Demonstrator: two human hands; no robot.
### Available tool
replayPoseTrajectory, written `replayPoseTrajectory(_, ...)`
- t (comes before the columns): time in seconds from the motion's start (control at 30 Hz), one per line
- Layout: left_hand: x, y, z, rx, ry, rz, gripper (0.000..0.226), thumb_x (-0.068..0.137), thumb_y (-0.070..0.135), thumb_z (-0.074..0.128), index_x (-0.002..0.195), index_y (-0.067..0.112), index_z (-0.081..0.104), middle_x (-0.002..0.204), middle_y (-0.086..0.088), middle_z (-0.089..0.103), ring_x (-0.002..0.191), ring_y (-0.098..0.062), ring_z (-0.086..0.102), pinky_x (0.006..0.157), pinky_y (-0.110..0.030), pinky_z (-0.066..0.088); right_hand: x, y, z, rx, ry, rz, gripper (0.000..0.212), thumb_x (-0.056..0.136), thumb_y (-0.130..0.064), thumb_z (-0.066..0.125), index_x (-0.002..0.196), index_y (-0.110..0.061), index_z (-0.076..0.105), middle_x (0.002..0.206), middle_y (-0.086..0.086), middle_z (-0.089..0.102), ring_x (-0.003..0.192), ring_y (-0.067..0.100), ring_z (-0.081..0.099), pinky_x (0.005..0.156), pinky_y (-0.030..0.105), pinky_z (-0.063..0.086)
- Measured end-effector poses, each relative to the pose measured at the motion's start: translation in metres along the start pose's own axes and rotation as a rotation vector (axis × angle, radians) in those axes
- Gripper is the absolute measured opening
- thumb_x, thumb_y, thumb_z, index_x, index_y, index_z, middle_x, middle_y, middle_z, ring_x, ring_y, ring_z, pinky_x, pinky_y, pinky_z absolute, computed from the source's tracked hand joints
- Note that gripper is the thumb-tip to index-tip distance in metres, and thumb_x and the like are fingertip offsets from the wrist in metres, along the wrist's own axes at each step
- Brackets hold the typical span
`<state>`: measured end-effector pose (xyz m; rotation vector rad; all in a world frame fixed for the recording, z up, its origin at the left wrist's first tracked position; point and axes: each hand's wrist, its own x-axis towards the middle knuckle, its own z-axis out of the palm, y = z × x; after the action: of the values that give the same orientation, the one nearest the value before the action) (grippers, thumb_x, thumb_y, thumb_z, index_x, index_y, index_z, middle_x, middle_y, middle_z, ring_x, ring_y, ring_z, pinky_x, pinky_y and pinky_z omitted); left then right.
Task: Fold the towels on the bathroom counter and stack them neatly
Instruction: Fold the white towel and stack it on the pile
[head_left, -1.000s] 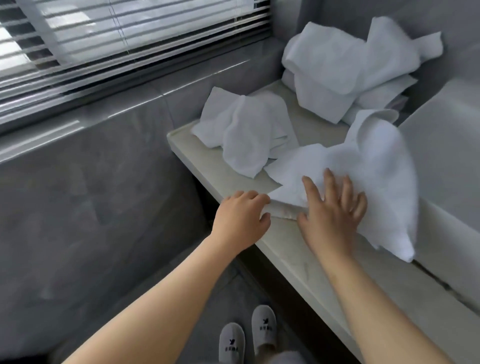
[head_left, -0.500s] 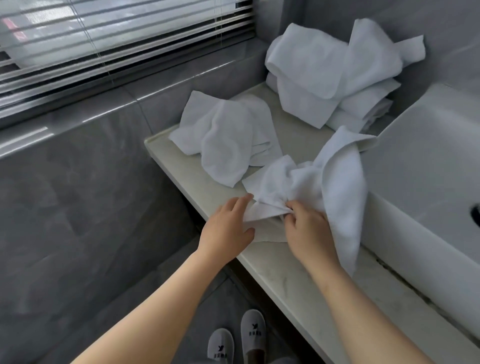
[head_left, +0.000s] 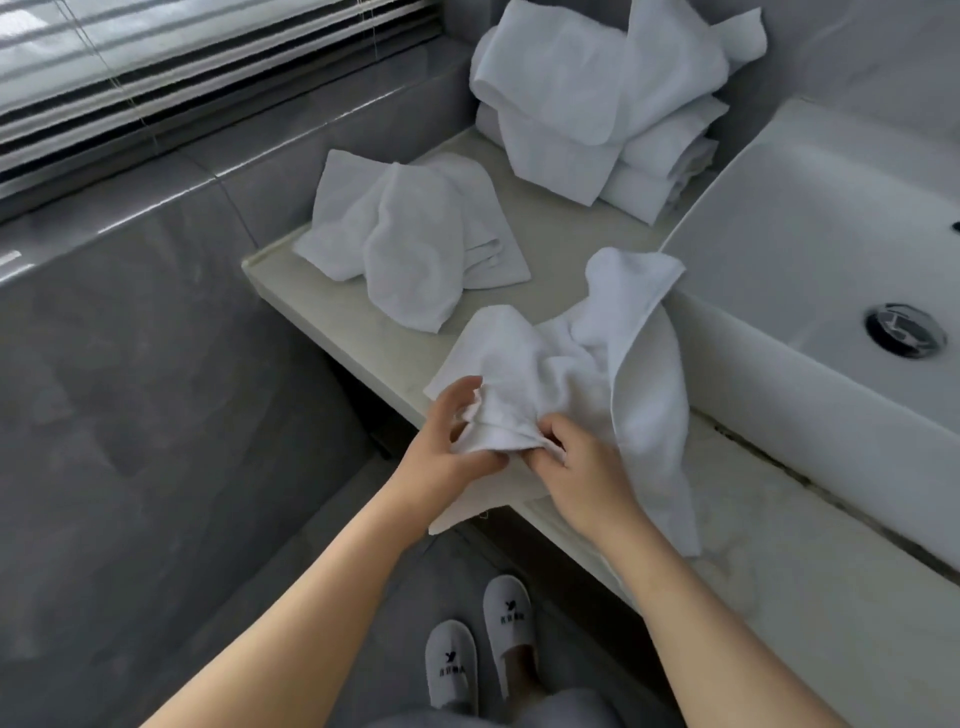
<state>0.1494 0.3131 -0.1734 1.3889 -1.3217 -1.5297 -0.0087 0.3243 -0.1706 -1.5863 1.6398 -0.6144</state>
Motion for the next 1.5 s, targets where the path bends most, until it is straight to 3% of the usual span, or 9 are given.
replayPoseTrajectory(0.23, -0.023, -0.007, 0.036, 0.099, -0.104, -0.003, 0.062, 0.057, 0.034, 0.069, 0.11, 0.058, 0.046, 0.121, 0.018, 0.049, 0.116, -0.013, 0.05, 0.098, -0.031, 0.043, -0.053, 0.024, -0.014, 0.075, 0.102, 0.137, 0.029, 0.085, -0.042, 0.055, 0.074, -0.016, 0.049, 0.063, -0.004, 0.048, 0.061, 0.01, 0.044, 0.058, 0.026, 0.036)
replayPoseTrajectory(0.37, -0.041, -0.008, 0.06, 0.166, -0.126, 0.019, 0.064, 0.054, 0.04, 0.067, 0.114, 0.051, 0.047, 0.115, 0.021, 0.051, 0.11, -0.012, 0.053, 0.091, -0.026, 0.044, -0.082, 0.04, -0.022, 0.239, 0.125, 0.165, 0.031, 0.085, -0.034, 0.061, 0.068, -0.015, 0.043, 0.058, -0.007, 0.038, 0.059, 0.009, 0.037, 0.057, 0.025, 0.03)
replayPoseTrajectory(0.53, -0.066, -0.005, 0.108, 0.195, -0.192, 0.049, 0.064, 0.045, 0.049, 0.061, 0.108, 0.052, 0.048, 0.108, 0.021, 0.053, 0.102, -0.004, 0.054, 0.079, -0.019, 0.043, -0.13, 0.068, -0.05, 0.318, 0.147, 0.211, 0.033, 0.084, -0.032, 0.064, 0.062, -0.021, 0.042, 0.058, -0.009, 0.039, 0.06, 0.007, 0.038, 0.056, 0.021, 0.029)
replayPoseTrajectory(0.73, -0.099, -0.009, 0.213, 0.233, -0.288, 0.094, 0.06, 0.059, 0.03, 0.065, 0.115, 0.043, 0.049, 0.114, 0.009, 0.051, 0.104, -0.007, 0.051, 0.078, -0.02, 0.041, -0.211, 0.127, -0.109, 0.395, 0.209, 0.264, 0.028, 0.084, -0.028, 0.065, 0.064, -0.021, 0.047, 0.063, -0.007, 0.045, 0.065, 0.008, 0.043, 0.06, 0.02, 0.034)
replayPoseTrajectory(1.03, -0.148, -0.013, 0.368, 0.327, -0.444, 0.145, 0.063, 0.056, 0.032, 0.064, 0.117, 0.034, 0.05, 0.113, 0.009, 0.046, 0.098, 0.002, 0.046, 0.071, -0.011, 0.036, -0.326, 0.212, -0.19, 0.476, 0.347, 0.367, 0.023, 0.082, -0.026, 0.067, 0.066, -0.019, 0.053, 0.063, -0.007, 0.052, 0.064, 0.006, 0.048, 0.056, 0.012, 0.037)
replayPoseTrajectory(1.23, -0.149, -0.006, 0.434, 0.454, -0.588, 0.24, 0.058, 0.056, 0.032, 0.063, 0.113, 0.035, 0.049, 0.107, 0.011, 0.043, 0.098, -0.002, 0.046, 0.078, -0.013, 0.039, -0.369, 0.246, -0.219, 0.582, 0.476, 0.433, 0.013, 0.082, -0.03, 0.067, 0.077, -0.02, 0.061, 0.07, -0.007, 0.059, 0.067, 0.001, 0.054, 0.059, 0.012, 0.04)
replayPoseTrajectory(1.37, -0.139, 0.001, 0.475, 0.527, -0.658, 0.326, 0.056, 0.061, 0.029, 0.063, 0.116, 0.03, 0.05, 0.102, 0.016, 0.04, 0.094, 0.0, 0.046, 0.077, -0.006, 0.035, -0.385, 0.266, -0.232, 0.586, 0.599, 0.439, 0.007, 0.076, -0.032, 0.063, 0.078, -0.026, 0.061, 0.068, -0.008, 0.058, 0.067, 0.008, 0.052, 0.062, 0.025, 0.038)
replayPoseTrajectory(1.43, -0.13, 0.003, 0.489, 0.563, -0.641, 0.37, 0.054, 0.072, 0.018, 0.067, 0.122, 0.025, 0.049, 0.107, 0.01, 0.041, 0.096, -0.007, 0.045, 0.075, -0.005, 0.033, -0.388, 0.274, -0.235, 0.632, 0.657, 0.393, 0.012, 0.071, -0.03, 0.058, 0.082, -0.028, 0.063, 0.078, 0.0, 0.061, 0.073, 0.01, 0.055, 0.066, 0.028, 0.04)
replayPoseTrajectory(1.5, -0.121, 0.003, 0.5, 0.54, -0.594, 0.402, 0.057, 0.076, 0.007, 0.065, 0.126, 0.025, 0.045, 0.115, 0.008, 0.04, 0.103, -0.008, 0.043, 0.079, -0.009, 0.035, -0.388, 0.282, -0.239, 0.636, 0.74, 0.369, 0.022, 0.069, -0.031, 0.057, 0.089, -0.036, 0.065, 0.099, -0.004, 0.062, 0.094, 0.009, 0.059, 0.081, 0.028, 0.046)
